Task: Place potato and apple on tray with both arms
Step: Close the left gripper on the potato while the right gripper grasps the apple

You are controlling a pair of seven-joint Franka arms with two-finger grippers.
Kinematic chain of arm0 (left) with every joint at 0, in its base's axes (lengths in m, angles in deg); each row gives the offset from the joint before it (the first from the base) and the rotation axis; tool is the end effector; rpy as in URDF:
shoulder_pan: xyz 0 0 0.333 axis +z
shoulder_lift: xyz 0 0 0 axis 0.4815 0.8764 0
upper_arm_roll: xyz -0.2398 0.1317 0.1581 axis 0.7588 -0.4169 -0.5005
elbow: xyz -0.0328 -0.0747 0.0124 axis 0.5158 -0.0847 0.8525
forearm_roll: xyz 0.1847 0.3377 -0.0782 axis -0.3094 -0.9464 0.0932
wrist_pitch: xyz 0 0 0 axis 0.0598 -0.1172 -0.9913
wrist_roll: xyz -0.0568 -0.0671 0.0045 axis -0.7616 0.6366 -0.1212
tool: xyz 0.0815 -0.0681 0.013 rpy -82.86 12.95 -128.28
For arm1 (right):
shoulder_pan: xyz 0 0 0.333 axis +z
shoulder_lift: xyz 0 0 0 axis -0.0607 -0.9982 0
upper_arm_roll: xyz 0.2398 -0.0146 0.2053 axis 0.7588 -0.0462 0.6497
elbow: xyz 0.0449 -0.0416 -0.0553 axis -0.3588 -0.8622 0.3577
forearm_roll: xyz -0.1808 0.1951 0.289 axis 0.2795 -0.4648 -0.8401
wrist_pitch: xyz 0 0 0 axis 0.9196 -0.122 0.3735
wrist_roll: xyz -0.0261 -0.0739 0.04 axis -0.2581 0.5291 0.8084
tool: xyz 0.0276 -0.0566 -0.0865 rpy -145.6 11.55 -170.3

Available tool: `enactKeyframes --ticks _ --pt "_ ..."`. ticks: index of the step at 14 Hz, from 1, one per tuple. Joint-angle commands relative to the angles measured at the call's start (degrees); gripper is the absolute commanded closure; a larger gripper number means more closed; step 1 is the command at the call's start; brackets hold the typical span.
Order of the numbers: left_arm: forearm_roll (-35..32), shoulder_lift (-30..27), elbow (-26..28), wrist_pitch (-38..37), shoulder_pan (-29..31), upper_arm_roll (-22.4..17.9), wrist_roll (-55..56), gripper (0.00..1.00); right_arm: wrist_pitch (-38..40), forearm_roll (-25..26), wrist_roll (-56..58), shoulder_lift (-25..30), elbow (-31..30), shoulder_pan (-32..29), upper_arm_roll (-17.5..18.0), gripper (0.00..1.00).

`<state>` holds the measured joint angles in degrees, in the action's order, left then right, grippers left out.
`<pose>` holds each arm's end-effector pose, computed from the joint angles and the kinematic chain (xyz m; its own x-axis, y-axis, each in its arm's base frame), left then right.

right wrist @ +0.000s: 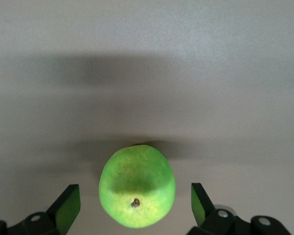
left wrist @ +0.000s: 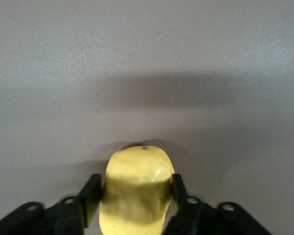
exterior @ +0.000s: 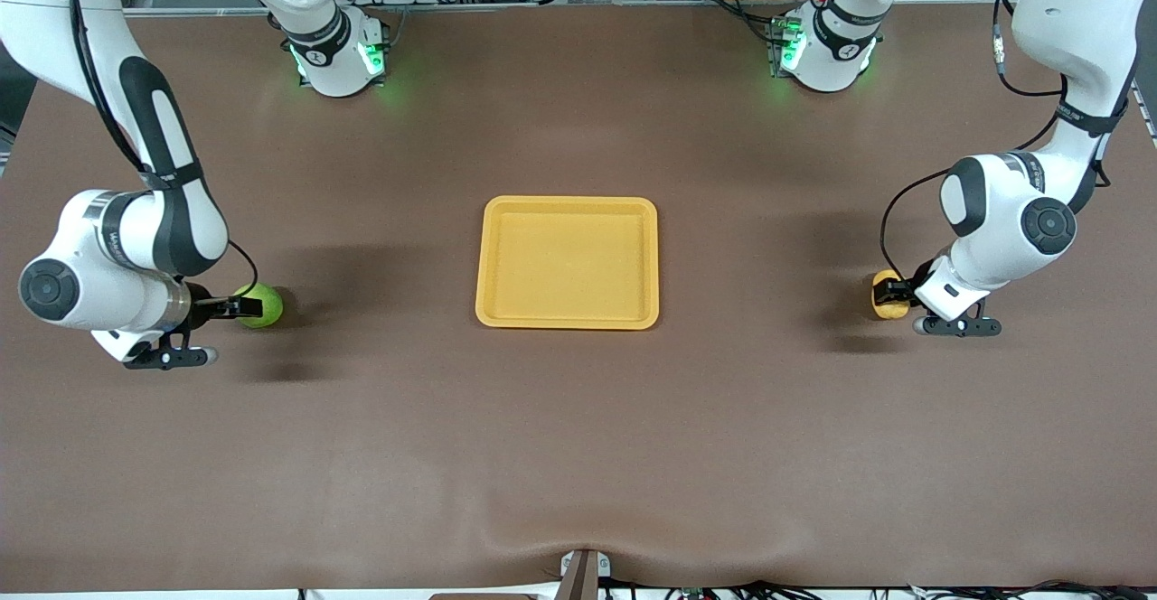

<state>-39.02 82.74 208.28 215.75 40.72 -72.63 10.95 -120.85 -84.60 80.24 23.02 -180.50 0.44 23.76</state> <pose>0.5615 0.0436 0.2081 0.9993 -0.0356 0.0138 -0.0359 -0.9991 0.0243 0.6073 -0.0767 0.2451 0.9832 0.0469 -0.1763 0.0487 -0.9988 0.0059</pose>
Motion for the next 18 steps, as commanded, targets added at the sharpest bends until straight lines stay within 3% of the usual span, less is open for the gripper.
enactKeyframes --ticks 1,5,11,14,18 --pt "0.02 -0.45 0.29 0.57 0.37 0.31 -1.19 0.55 -3.97 0.71 0.73 3.52 -5.91 -0.91 0.79 0.00" --pt "0.02 -0.62 0.29 0.48 0.37 0.31 -1.19 0.76 -5.91 0.71 0.73 3.43 -8.20 -1.08 0.88 0.00" --pt "0.02 -2.55 -0.41 -0.48 -0.33 0.57 -0.22 0.80 -7.93 0.63 0.56 2.29 -9.17 -1.78 0.88 0.00" --pt "0.11 -3.52 -3.13 -6.26 -0.24 2.24 1.00 0.81 -10.03 0.54 0.55 1.41 -9.08 -2.31 0.88 0.01" --pt "0.11 -3.70 -7.00 -12.78 -0.33 6.01 8.11 0.81 -13.46 0.45 0.47 0.27 -9.08 -2.66 0.88 0.42"
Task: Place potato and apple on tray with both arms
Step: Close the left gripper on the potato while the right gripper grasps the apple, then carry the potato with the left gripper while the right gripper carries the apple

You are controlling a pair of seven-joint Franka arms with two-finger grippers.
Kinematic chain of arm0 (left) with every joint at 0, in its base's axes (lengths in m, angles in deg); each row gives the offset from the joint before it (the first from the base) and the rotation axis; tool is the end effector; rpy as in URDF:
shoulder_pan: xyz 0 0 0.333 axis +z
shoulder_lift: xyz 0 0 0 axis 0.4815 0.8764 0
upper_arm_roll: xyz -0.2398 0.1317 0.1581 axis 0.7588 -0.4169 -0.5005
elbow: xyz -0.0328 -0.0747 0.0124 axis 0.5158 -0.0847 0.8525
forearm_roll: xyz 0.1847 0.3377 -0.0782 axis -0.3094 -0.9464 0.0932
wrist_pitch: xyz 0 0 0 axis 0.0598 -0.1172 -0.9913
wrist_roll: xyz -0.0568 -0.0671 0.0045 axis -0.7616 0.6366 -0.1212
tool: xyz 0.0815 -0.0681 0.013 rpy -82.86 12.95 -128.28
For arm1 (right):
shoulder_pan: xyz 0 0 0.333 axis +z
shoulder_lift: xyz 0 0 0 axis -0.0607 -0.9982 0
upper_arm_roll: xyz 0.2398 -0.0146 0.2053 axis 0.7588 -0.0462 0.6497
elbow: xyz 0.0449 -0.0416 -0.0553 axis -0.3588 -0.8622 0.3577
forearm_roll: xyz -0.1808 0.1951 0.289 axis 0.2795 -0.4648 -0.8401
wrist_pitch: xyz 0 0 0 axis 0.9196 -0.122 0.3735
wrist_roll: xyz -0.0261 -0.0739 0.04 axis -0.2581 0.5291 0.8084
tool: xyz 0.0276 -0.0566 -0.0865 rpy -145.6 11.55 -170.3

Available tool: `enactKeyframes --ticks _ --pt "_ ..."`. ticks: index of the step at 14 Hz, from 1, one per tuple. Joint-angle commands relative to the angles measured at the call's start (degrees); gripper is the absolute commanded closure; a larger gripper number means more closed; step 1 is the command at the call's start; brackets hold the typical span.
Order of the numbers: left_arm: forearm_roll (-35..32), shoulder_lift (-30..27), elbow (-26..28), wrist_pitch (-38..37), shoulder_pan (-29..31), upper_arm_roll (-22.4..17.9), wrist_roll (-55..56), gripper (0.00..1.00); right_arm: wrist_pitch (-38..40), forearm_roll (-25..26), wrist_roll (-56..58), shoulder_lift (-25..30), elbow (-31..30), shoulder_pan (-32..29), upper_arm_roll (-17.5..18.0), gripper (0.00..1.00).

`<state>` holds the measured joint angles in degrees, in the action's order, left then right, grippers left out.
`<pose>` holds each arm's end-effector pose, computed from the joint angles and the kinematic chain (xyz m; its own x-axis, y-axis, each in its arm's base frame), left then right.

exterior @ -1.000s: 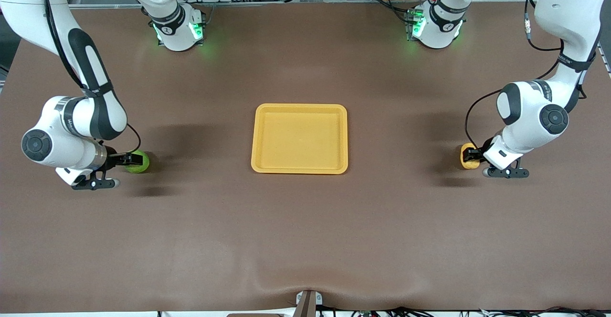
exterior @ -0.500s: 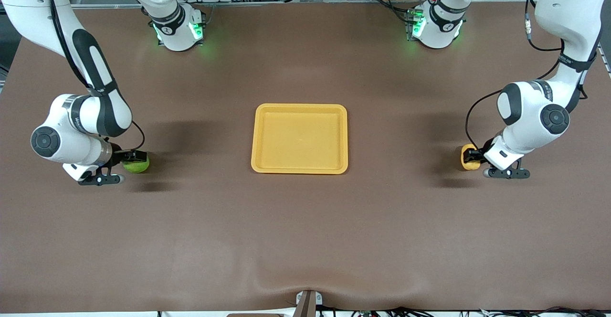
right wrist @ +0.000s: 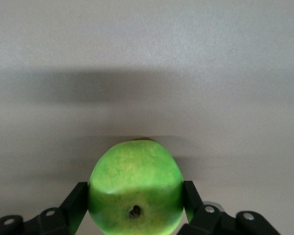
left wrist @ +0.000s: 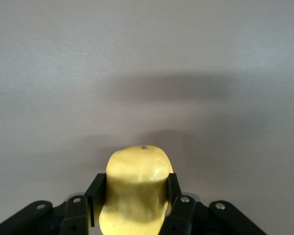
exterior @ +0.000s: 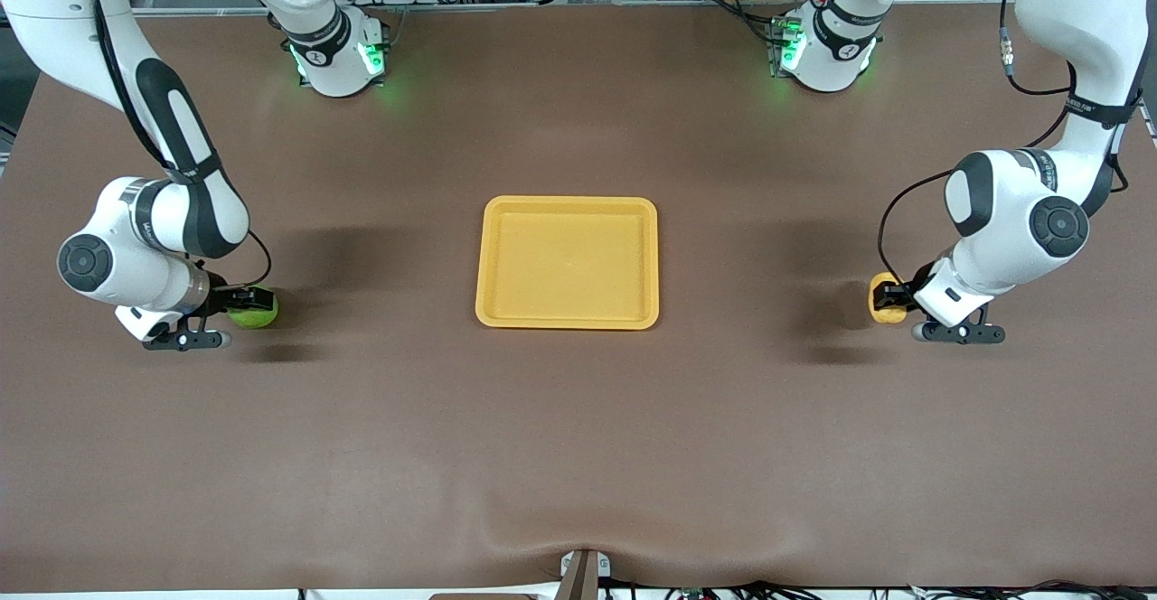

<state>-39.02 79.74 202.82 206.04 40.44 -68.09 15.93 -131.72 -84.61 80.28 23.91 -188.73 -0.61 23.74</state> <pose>0.5853 -0.0001 0.2621 0.9996 -0.0272 -0.0058 -0.0270 -0.9988 0.0403 0.5793 -0.0855 0.2125 0.9928 0.0300 -0.1161 0.0319 -0.9994 0.0149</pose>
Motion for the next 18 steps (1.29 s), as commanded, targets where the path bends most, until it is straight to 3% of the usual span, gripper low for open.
enactKeyframes --ticks 1,3,7,9,13,16,18 --pt "0.11 -0.70 -1.89 -3.60 -0.05 2.44 4.27 0.81 -2.60 0.45 0.43 -0.62 -0.85 -1.62 0.90 0.52" --pt "0.11 -0.70 -2.94 -4.48 -0.14 3.41 6.64 0.81 -2.25 0.37 0.26 -0.62 -0.94 -1.62 0.90 0.66" --pt "0.11 -0.43 -4.18 -4.48 -0.23 7.09 11.83 0.81 -1.99 -0.07 -0.18 1.74 0.81 -0.83 1.16 0.68" --pt "0.11 -0.26 -5.05 -4.57 -1.28 8.50 13.68 0.87 -0.59 -0.07 -0.27 3.85 1.17 0.14 1.25 0.76" --pt "0.11 0.18 -6.99 -4.57 -7.77 8.60 23.68 0.87 9.76 -0.78 -10.08 7.80 2.23 5.22 1.34 0.84" --pt "0.02 2.37 -11.37 -7.81 -13.74 8.42 31.94 0.87 13.91 -1.30 -19.58 9.48 2.23 10.49 1.51 0.89" --pt "0.02 4.39 -15.24 -10.36 -17.26 8.25 37.13 0.87 15.58 -5.67 -23.99 10.27 2.14 14.62 1.69 0.97"
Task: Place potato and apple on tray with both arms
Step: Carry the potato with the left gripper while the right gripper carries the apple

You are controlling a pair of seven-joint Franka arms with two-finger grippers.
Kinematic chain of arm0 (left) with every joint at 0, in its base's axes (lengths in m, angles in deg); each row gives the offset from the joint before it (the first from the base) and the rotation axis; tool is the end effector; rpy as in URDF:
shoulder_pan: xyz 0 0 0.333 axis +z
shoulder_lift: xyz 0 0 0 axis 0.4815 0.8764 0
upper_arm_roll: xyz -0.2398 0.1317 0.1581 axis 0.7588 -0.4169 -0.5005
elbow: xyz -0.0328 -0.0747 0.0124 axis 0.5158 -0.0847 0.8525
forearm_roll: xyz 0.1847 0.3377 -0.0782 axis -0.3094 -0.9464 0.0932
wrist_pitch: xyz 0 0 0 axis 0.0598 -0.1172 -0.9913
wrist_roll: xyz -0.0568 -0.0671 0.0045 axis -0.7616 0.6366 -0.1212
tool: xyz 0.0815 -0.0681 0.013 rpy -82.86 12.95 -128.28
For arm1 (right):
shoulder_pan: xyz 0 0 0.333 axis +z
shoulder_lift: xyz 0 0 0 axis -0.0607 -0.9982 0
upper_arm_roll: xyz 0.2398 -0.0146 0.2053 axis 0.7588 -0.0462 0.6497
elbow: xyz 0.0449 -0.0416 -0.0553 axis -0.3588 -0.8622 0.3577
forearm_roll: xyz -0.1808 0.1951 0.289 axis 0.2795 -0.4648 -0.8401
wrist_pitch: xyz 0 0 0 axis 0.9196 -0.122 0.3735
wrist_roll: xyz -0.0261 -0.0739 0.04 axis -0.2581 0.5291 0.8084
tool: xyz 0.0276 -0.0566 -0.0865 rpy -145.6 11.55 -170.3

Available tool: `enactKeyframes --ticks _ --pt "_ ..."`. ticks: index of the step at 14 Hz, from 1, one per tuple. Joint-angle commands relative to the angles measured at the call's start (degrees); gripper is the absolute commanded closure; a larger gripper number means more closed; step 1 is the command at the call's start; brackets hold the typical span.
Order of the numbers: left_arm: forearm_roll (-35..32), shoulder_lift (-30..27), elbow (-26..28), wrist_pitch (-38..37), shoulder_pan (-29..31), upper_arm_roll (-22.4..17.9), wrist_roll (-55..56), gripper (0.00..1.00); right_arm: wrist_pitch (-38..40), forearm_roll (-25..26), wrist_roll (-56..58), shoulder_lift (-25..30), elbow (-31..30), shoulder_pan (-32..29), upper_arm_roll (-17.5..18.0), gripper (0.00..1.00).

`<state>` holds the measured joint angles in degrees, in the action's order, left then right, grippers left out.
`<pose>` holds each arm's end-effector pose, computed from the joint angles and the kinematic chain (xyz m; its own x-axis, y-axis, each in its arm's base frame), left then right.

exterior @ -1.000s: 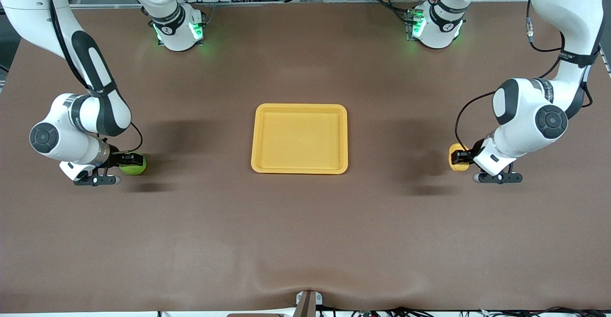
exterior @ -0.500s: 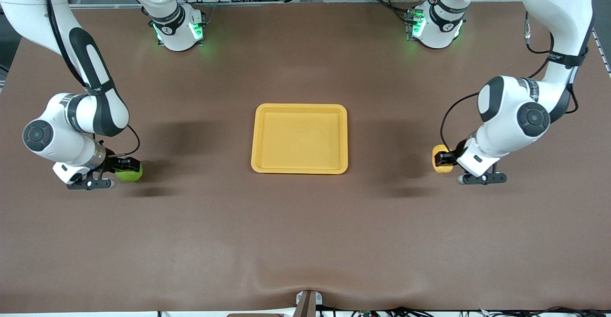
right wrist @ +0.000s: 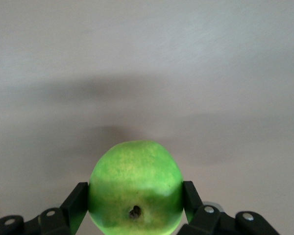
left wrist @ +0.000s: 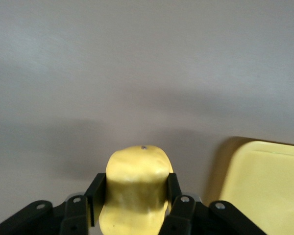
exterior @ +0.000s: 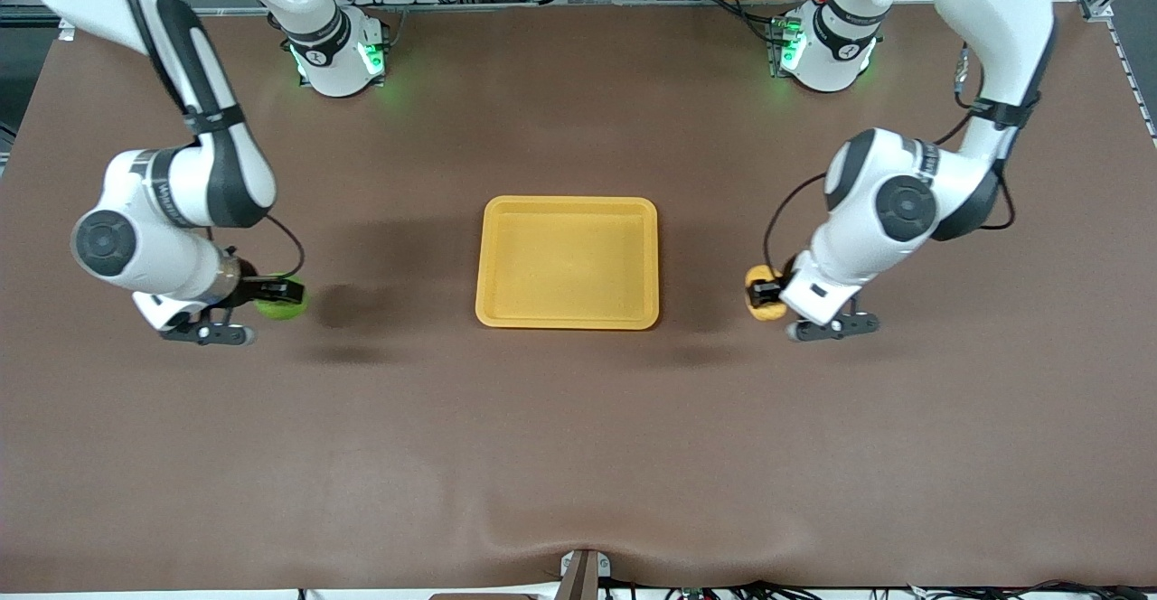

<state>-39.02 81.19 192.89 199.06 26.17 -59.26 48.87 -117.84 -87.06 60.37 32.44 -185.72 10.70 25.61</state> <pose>0.5801 -0.2358 0.3181 0.9868 0.1606 -0.0200 0.1618 -0.9819 0.0986 0.5839 0.0510 0.3025 0.9812 -0.1161 -0.1539 -0.1160 -0.9932 0.0097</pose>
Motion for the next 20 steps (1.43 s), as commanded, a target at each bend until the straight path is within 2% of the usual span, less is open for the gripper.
enactKeyframes --ticks 1,3,7,8,10,11,15,17,20 --pt "-0.07 3.99 -6.98 -4.09 -4.14 -0.58 5.69 0.86 3.02 -6.29 -5.84 2.09 -0.87 5.07 -0.27 1.00" --pt "-0.59 5.66 -9.18 -4.45 -6.95 -0.85 6.41 0.86 4.18 -11.75 -10.92 2.18 -0.87 7.01 -0.18 1.00" --pt "-6.21 10.41 -14.36 -7.07 -12.14 -0.85 15.53 0.86 3.31 -13.00 -30.85 1.57 -0.44 15.44 -0.18 1.00" --pt "-7.44 11.81 -16.38 -9.09 -13.72 -0.85 17.55 0.87 2.95 -15.01 -35.86 1.22 0.18 17.03 -0.18 1.00" --pt "-8.59 13.93 -19.46 -11.30 -16.18 -0.85 20.64 0.87 0.25 -24.73 -42.39 -0.18 0.45 19.23 -0.27 1.00" --pt "-8.59 14.46 -20.26 -11.40 -17.06 -0.94 21.35 0.87 -0.91 -26.96 -44.33 -0.80 0.45 19.76 -0.27 1.00" --pt "-8.94 16.74 -20.35 -11.31 -18.13 -0.94 21.71 0.86 -6.52 -27.51 -54.34 -3.96 0.53 23.89 -0.27 1.00" --pt "-9.38 18.76 -21.58 -11.31 -20.05 -0.94 22.05 0.86 -8.38 -27.59 -57.34 -5.28 0.53 25.65 -0.27 1.00" --pt "-9.47 18.94 -21.32 -11.31 -20.50 -1.02 22.06 0.86 -11.46 -27.59 -59.03 -7.48 0.53 26.27 -0.27 1.00"
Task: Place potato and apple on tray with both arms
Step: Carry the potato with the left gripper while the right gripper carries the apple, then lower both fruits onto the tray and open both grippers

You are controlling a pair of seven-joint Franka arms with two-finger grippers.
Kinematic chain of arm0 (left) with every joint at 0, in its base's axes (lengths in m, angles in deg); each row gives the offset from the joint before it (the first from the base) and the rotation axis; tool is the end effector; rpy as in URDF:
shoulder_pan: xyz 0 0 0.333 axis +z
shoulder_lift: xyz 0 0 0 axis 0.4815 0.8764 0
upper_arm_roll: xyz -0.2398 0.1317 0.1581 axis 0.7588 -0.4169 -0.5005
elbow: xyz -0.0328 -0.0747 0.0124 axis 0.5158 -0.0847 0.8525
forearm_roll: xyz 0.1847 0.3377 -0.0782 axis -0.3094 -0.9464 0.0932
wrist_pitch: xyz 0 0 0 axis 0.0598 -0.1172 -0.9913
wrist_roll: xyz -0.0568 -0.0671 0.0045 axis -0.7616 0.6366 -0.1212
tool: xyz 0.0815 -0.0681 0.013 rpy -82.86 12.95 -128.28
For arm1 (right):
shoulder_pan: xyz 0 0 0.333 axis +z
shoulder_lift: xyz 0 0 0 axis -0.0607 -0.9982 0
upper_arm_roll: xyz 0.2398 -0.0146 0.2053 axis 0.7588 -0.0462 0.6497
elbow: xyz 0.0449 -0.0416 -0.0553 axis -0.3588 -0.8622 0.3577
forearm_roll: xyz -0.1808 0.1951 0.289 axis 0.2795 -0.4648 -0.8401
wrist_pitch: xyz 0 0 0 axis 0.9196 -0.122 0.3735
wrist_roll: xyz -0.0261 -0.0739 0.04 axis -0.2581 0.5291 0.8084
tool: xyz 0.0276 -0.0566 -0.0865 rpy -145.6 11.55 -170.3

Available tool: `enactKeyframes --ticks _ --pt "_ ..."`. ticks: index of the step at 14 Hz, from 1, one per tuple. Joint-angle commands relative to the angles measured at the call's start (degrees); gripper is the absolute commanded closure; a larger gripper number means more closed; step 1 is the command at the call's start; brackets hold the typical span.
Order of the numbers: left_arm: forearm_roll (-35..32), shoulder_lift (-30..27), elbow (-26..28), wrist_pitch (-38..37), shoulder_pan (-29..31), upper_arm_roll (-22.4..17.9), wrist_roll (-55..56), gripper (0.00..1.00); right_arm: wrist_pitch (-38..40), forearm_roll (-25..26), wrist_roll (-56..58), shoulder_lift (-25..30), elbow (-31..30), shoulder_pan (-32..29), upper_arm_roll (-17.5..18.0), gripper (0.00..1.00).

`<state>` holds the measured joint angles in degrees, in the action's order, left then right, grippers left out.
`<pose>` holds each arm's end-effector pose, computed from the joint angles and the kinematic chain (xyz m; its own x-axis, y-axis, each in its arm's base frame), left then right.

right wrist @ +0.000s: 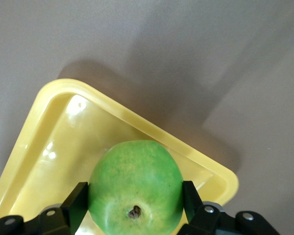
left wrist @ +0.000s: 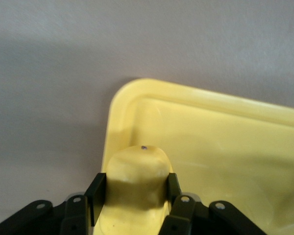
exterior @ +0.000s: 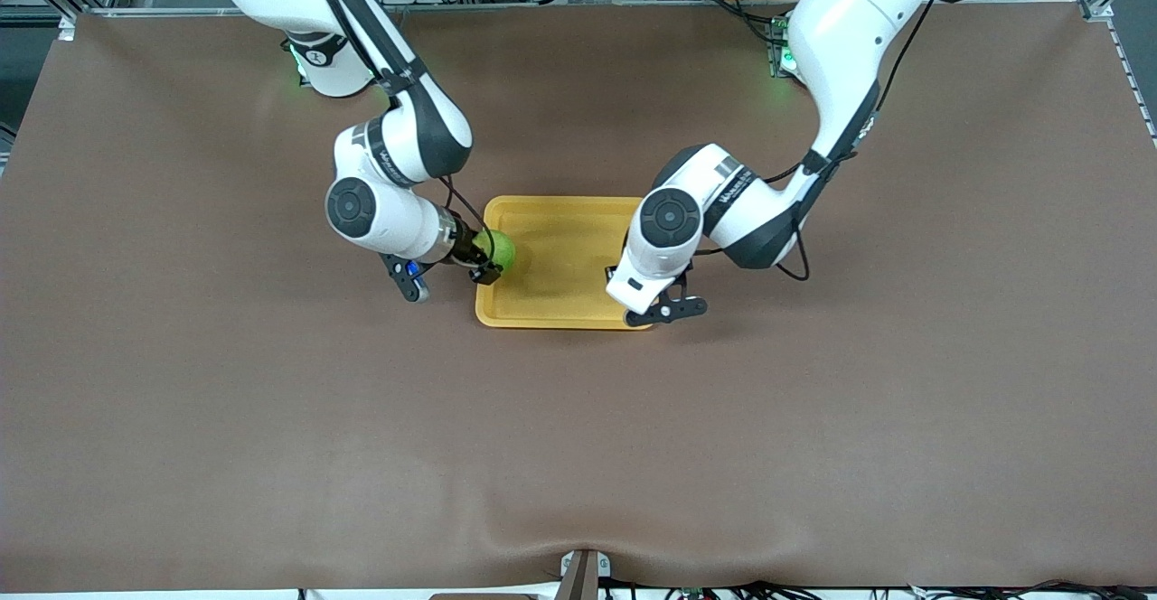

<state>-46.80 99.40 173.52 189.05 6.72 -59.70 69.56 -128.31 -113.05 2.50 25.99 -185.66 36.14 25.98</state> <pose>0.5361 -0.4324 0.2482 0.9803 0.1577 -0.1189 0.1552 -0.9874 -0.0298 0.5143 0.3150 0.2511 0.5052 -0.7952 -0.3354 -0.8426 -0.5385 0.0077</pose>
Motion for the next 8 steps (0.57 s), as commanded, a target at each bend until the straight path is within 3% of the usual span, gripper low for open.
enactKeyframes --ticks 1,7,8 --pt "-1.78 1.17 -1.86 -1.30 -1.04 -0.58 1.28 0.84 -1.43 -1.78 -1.16 -1.64 0.57 1.09 -0.64 1.00" --pt "-6.17 3.55 -2.12 -0.68 -1.22 -0.58 1.63 0.82 -3.55 -5.12 -1.16 -5.25 1.00 3.29 -0.64 1.00" --pt "-6.09 3.72 -2.12 -0.68 -1.48 -0.58 1.63 0.82 -3.46 -5.12 -1.07 -5.51 1.01 3.38 -0.64 0.81"
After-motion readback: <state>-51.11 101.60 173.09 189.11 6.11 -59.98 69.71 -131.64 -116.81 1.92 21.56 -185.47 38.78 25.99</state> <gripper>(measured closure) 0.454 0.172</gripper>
